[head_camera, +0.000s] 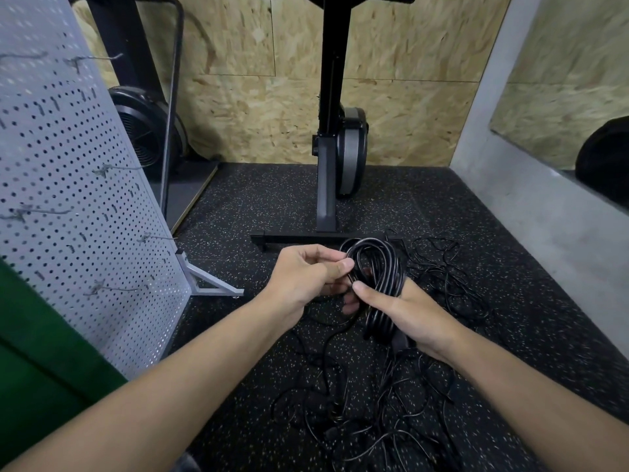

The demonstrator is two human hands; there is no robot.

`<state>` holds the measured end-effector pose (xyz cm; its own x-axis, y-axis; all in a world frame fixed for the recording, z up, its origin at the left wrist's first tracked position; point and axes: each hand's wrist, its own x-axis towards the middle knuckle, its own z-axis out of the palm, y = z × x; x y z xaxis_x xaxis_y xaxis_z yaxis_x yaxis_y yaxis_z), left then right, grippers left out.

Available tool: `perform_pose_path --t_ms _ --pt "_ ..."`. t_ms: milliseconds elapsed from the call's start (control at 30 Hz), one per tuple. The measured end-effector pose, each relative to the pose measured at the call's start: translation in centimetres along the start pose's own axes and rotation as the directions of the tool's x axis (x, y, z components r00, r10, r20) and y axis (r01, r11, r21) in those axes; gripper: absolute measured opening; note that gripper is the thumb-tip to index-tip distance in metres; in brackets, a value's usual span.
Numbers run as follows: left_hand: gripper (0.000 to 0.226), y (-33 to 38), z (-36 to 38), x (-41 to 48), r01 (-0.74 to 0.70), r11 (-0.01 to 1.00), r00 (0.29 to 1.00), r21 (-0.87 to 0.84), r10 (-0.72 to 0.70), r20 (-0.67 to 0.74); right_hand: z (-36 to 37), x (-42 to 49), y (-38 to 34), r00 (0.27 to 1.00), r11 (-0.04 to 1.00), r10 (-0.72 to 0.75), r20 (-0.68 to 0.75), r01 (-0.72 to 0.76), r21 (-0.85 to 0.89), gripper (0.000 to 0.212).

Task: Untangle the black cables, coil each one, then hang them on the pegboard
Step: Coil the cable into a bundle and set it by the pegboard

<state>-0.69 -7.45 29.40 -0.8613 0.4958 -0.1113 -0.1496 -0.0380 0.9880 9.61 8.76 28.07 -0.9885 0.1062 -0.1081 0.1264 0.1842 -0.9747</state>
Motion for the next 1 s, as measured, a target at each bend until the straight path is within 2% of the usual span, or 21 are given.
perform_pose_path --t_ms 133,233,367,467,533,633,700,900,1000 --pt "0.011 0.1 0.0 -0.1 -0.072 0.99 0.997 0.125 0.077 -0.029 0.2 0.0 -0.3 0.999 0.999 0.015 0.032 -0.013 -0.038 0.014" --pt "0.014 0.3 -0.3 -0.3 -0.151 0.94 0.987 0.307 0.159 -0.002 0.3 0.0 -0.2 1.0 0.994 0.001 0.006 0.0 -0.113 0.004" --pt "0.031 0.1 0.3 -1.0 -0.25 0.764 0.947 0.595 0.322 -0.015 0.3 0.2 -0.7 0.999 0.989 -0.035 -0.024 0.031 -0.147 0.006" --pt "0.039 -0.3 1.0 -0.8 -0.327 0.651 0.883 0.685 0.469 -0.024 0.7 0.0 -1.2 0.998 0.982 -0.049 0.04 0.056 -0.183 0.015" --pt "0.045 -0.1 0.6 -0.6 -0.334 0.654 0.897 0.679 0.441 0.017 0.7 -0.2 -1.3 0.996 0.976 -0.041 0.074 0.056 -0.209 0.016" --pt "0.045 0.2 -0.4 -0.2 -0.32 0.669 0.932 0.67 0.35 0.095 0.5 -0.4 -1.2 0.995 0.979 -0.026 0.097 0.045 -0.199 0.006" --pt "0.043 0.1 -1.0 0.0 -0.308 0.689 0.943 0.656 0.315 0.111 0.4 -0.5 -1.3 0.996 0.987 -0.009 0.091 0.023 -0.161 0.018" --pt "0.043 -0.3 -2.6 1.9 -0.214 0.847 0.973 0.487 0.139 0.186 -0.4 -0.7 -1.7 0.984 0.99 0.086 0.153 -0.068 -0.122 0.03" --pt "0.036 -0.6 -2.6 2.3 -0.179 0.909 0.978 0.376 0.125 0.164 -1.0 -0.7 -2.0 0.968 0.98 0.128 0.218 -0.09 -0.175 0.019"
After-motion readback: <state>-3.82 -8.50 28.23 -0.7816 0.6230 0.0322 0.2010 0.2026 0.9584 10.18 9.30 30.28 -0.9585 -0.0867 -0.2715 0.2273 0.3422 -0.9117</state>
